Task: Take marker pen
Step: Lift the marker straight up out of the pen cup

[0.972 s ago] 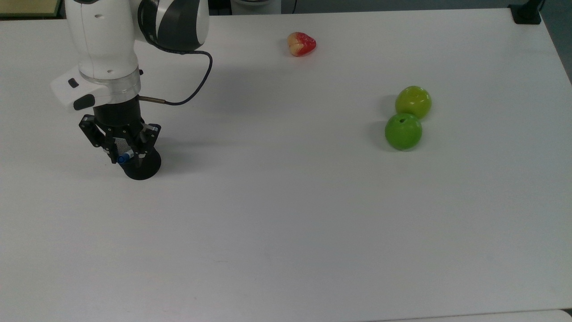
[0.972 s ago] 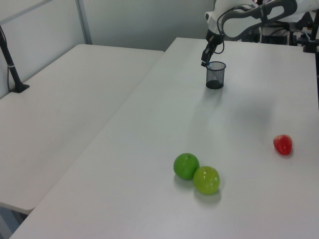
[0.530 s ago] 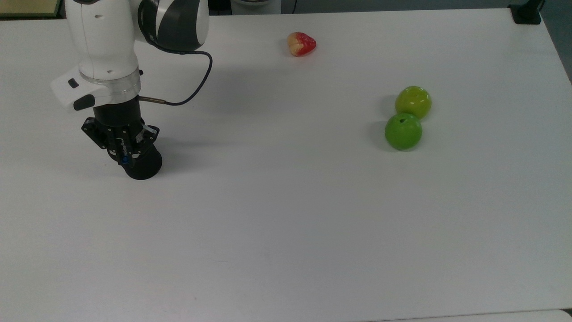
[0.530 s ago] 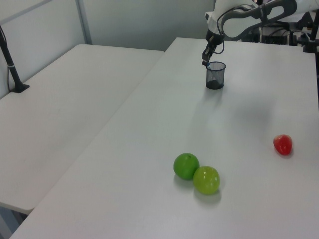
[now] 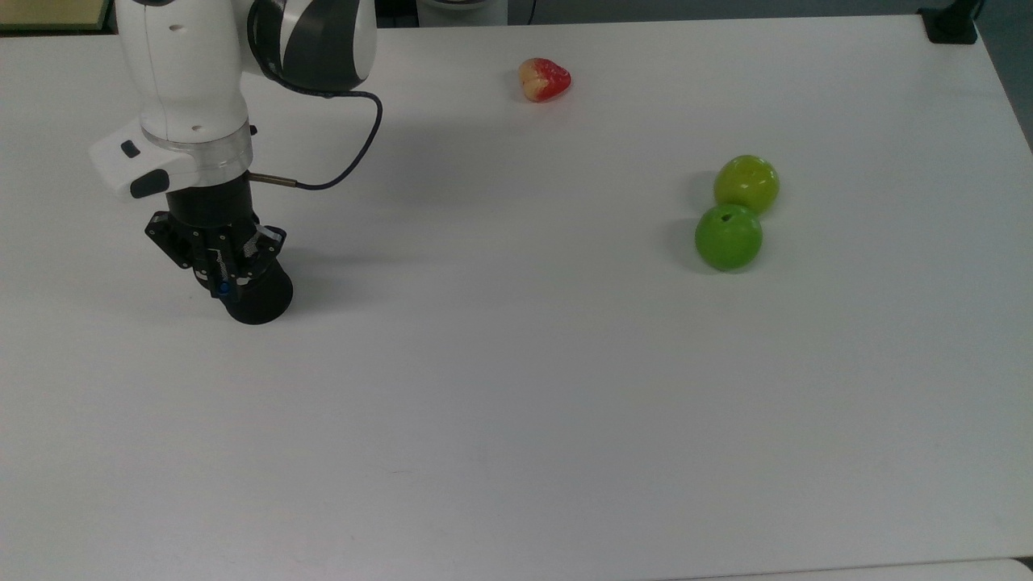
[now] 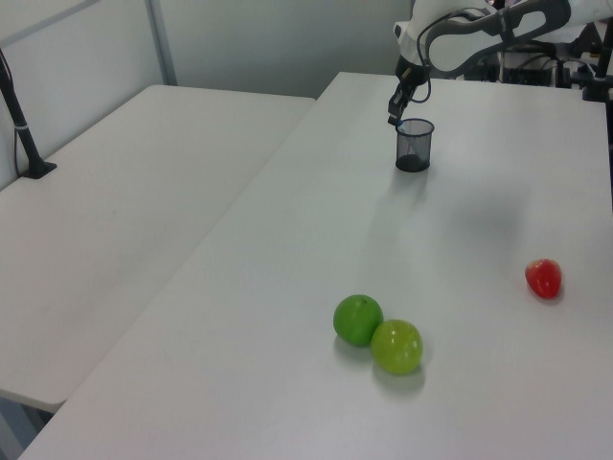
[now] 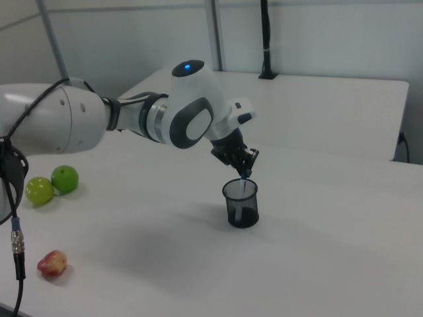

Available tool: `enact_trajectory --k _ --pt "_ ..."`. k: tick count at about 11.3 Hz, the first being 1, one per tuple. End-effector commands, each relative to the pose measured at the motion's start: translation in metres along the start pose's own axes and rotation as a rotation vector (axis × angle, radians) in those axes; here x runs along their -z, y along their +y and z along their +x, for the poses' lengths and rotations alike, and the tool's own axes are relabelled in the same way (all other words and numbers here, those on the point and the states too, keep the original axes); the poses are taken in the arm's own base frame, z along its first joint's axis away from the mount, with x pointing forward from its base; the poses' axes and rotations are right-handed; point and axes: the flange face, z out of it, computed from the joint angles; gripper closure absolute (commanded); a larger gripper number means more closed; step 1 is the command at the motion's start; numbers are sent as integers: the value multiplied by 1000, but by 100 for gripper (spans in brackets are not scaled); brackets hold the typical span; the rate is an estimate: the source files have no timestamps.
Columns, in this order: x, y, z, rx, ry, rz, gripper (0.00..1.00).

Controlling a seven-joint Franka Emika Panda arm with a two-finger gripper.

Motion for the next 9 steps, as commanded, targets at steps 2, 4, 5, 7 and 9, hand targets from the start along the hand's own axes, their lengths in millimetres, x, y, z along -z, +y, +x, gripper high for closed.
enact_trajectory --k 2,4,5,7,9 --pt "47 5 7 -23 39 -3 100" --pt "92 11 11 -34 48 -6 100" --pt "116 13 13 -37 70 -8 100" --pt "152 17 16 -41 123 -16 100" --pt "167 18 17 -43 144 -18 100"
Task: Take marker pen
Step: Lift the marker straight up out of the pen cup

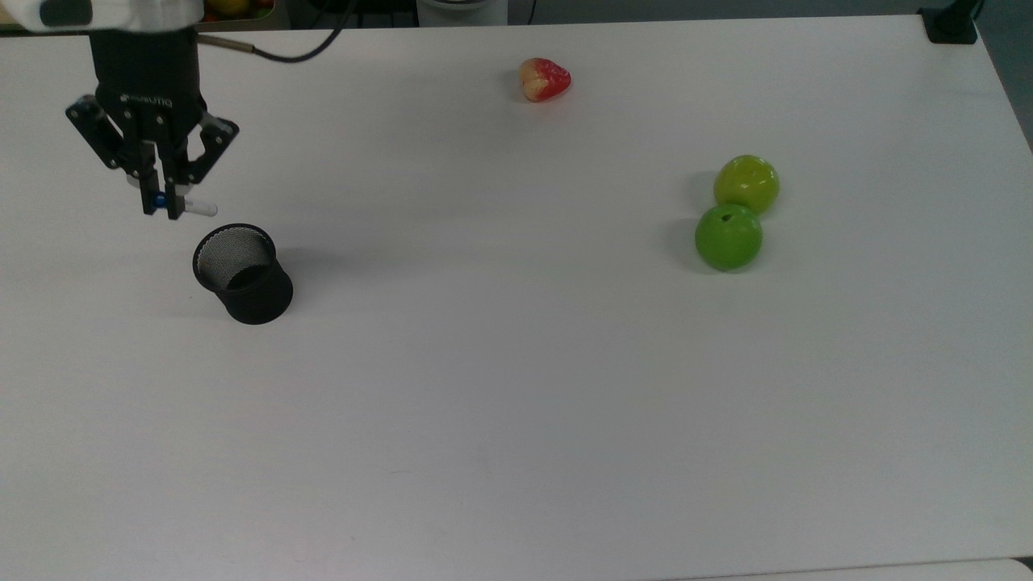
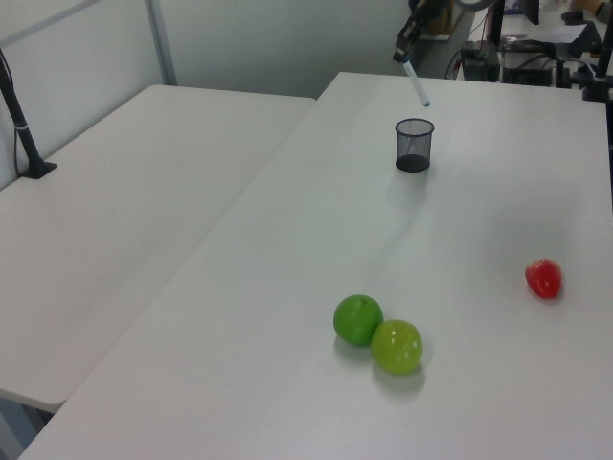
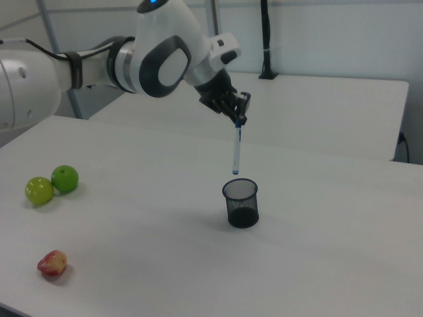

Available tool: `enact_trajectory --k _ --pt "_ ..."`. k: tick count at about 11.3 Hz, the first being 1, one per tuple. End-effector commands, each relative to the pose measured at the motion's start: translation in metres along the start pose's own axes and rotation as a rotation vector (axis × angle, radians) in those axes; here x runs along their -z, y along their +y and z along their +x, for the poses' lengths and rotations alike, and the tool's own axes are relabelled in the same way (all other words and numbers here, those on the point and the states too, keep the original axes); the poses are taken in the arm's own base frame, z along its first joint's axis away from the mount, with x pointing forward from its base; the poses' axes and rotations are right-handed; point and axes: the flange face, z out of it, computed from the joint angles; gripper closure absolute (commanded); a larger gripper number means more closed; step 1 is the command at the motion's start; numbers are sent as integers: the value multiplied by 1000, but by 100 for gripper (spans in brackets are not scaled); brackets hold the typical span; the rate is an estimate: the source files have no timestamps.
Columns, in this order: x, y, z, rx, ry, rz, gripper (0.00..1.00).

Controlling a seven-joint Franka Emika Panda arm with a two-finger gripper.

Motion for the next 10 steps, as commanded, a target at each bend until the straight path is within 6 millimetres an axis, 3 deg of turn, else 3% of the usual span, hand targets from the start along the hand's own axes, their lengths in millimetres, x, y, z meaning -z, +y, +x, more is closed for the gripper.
enact_trajectory --k 1,3,6,10 --pt "17 -4 -2 -20 -1 13 100" --pt "17 -23 -2 -66 -22 49 100" --pt "23 -85 -13 -52 -169 106 100" --pt "15 -154 -41 41 -393 143 100"
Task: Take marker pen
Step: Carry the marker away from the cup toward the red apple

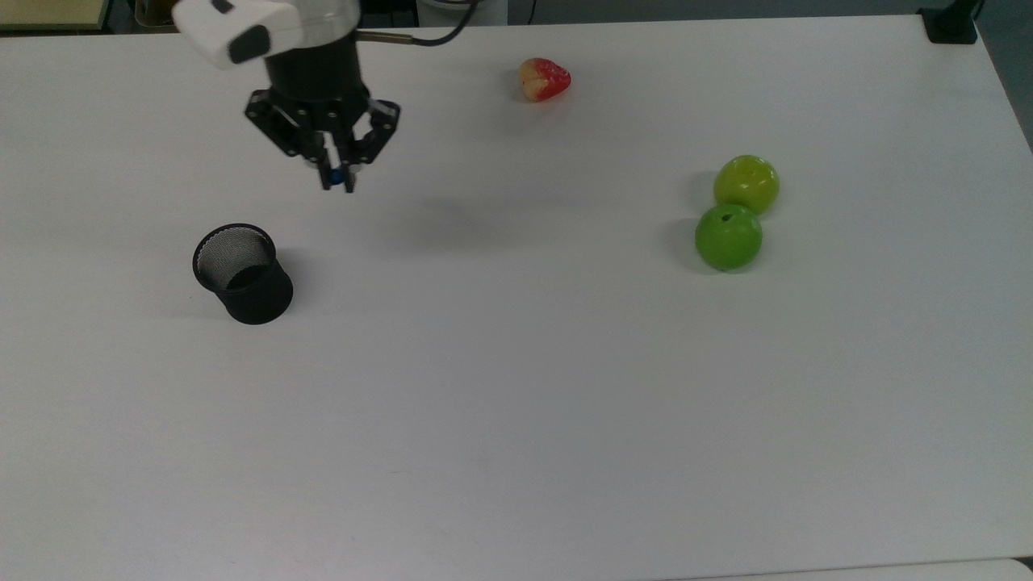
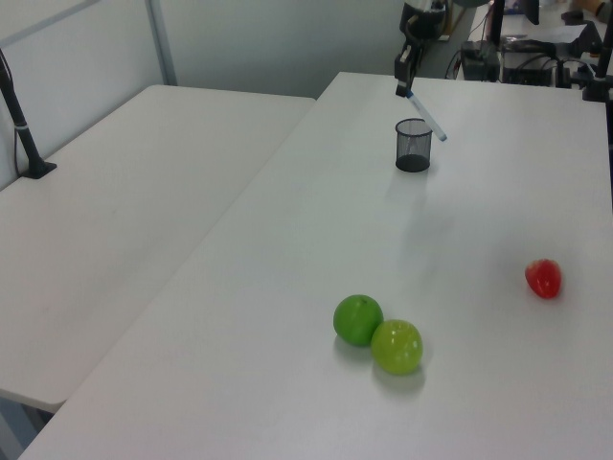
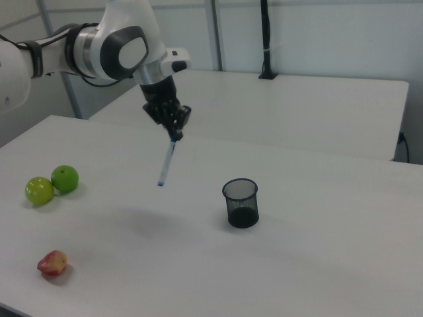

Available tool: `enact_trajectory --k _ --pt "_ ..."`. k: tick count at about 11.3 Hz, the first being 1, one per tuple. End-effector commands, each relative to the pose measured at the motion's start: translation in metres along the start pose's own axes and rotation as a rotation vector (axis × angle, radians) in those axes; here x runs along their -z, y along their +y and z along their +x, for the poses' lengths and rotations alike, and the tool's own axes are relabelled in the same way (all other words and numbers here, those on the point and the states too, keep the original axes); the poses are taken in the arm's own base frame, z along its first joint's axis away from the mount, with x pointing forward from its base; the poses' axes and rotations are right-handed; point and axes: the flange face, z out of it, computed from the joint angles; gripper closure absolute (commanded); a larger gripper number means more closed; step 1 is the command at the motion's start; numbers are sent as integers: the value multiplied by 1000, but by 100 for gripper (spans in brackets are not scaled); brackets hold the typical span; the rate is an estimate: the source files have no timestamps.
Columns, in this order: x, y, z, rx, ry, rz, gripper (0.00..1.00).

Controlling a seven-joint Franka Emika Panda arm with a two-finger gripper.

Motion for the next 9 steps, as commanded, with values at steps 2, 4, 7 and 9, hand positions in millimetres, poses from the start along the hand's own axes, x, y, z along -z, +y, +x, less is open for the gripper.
enact_trajectory --k 2,4,7,9 --pt "-21 -58 -27 67 -182 19 100" --pt "-41 -82 -37 107 -230 18 100" --pt "-62 -90 -37 125 -254 13 99" --pt "-89 -96 -36 137 -284 8 99"
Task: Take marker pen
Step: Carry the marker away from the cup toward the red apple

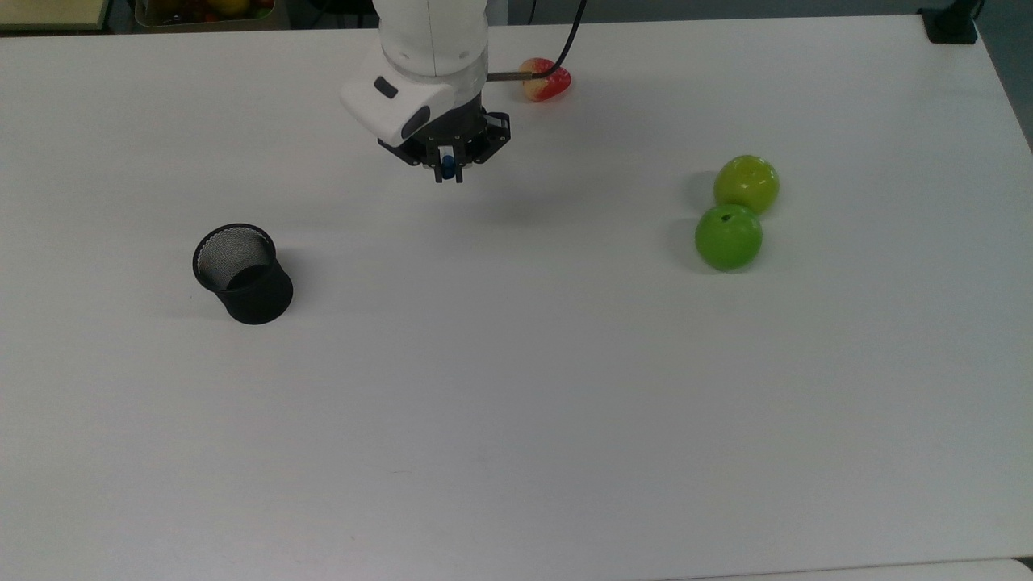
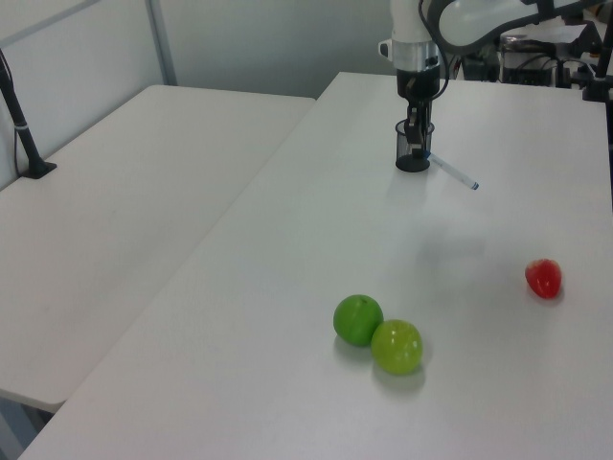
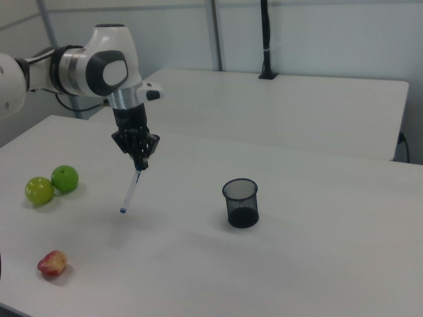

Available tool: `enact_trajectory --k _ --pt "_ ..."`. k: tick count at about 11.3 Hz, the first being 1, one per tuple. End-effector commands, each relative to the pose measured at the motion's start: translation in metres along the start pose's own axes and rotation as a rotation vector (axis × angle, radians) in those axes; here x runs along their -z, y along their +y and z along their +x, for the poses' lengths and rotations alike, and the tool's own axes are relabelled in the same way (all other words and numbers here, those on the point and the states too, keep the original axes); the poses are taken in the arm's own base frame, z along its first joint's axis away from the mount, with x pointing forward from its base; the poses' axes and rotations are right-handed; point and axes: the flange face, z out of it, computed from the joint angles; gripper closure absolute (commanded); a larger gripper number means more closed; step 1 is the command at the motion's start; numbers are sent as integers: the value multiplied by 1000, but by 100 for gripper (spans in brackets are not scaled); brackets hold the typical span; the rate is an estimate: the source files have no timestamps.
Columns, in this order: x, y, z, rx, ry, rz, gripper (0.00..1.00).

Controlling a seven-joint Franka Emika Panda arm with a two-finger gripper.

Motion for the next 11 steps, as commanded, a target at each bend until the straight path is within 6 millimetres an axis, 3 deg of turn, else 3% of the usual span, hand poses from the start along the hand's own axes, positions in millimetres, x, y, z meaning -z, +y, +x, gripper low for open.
enact_trajectory --k 1,6,8,11 --pt "-36 -11 11 8 -35 -3 98" --pt "-86 -18 30 5 -37 -4 97" --pt "-89 -22 34 14 -16 -4 96" --pt "-92 -25 34 19 -22 -6 71"
